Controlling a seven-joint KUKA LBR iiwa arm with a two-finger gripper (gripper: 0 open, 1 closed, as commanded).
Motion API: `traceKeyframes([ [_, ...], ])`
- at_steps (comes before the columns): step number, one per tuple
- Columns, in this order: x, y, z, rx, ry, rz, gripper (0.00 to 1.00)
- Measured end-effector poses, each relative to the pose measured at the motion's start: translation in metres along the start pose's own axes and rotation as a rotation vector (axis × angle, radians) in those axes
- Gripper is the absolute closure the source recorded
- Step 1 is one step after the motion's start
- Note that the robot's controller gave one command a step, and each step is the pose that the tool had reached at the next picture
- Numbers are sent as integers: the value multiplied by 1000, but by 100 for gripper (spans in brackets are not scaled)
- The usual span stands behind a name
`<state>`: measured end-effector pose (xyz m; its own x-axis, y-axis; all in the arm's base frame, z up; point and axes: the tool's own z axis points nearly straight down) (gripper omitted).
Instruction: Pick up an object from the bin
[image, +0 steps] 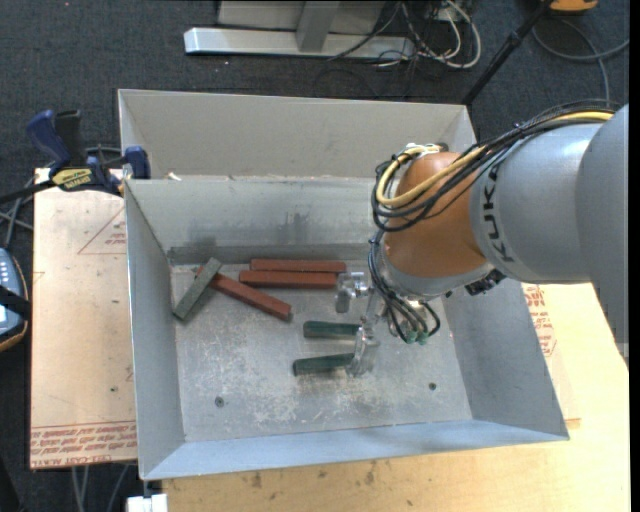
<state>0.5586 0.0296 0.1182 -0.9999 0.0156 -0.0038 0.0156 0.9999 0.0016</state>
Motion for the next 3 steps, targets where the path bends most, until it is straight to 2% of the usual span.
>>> traceKeyframes([
  [1,12,3,41,0,1,-221,0],
  [2,7,8,47,2,-2,17,100],
  [3,7,9,46,2,-1,31,100],
])
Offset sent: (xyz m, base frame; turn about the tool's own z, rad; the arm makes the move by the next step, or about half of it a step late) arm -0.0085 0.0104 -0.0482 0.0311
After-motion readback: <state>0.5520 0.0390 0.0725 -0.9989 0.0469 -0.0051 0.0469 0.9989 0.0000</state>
